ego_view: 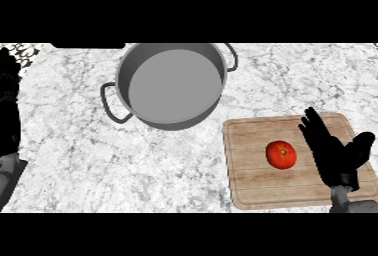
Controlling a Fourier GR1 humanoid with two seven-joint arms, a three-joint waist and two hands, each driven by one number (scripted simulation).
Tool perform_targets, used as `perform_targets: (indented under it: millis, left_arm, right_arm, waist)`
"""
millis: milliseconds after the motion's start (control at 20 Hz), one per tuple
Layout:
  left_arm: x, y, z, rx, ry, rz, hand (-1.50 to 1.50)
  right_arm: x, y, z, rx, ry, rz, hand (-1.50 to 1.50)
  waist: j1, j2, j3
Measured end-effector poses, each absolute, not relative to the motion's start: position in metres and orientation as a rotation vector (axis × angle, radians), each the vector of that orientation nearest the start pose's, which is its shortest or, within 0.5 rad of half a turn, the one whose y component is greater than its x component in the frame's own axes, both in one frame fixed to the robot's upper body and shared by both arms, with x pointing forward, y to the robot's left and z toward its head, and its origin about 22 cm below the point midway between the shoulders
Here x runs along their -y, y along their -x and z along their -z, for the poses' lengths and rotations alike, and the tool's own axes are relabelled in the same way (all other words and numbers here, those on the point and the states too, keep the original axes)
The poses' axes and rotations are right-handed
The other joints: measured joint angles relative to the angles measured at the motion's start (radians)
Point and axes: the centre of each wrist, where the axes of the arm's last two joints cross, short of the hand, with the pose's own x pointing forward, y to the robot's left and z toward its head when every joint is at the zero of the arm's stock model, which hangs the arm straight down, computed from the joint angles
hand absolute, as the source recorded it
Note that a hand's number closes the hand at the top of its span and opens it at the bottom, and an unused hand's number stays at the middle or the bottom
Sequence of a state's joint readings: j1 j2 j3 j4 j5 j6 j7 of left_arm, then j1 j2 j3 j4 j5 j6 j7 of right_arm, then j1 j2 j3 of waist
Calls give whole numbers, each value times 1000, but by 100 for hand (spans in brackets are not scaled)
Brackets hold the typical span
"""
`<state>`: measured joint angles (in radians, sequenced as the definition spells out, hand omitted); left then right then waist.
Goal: Pick the tomato from the cutting board and place it in the pot
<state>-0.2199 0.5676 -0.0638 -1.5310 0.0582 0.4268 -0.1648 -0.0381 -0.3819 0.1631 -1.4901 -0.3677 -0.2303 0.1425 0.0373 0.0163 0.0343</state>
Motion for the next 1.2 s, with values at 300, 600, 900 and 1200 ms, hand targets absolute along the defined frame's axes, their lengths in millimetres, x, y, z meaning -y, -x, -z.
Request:
perform_targets:
  millis: [300,600,900,1200]
  left_arm:
    - [-281,-285,-70,1772,-359,116,0]
    - [-250,-277,-45,1570,-126,44,0]
    - [-240,-271,-45,1493,-46,10,0]
    - [-237,-268,-52,1476,-38,-4,0]
  right_arm:
    - [226,-272,-45,1455,-316,-207,-150]
    - [247,-283,-87,1827,-77,-562,-150]
    - [295,-267,-108,2022,0,-785,-150]
    - [335,-255,-169,1923,183,-1070,-150]
  waist:
    - [4,-7,-25]
    - [-31,-20,-35]
    - [-48,-21,-34]
    - [-54,-23,-35]
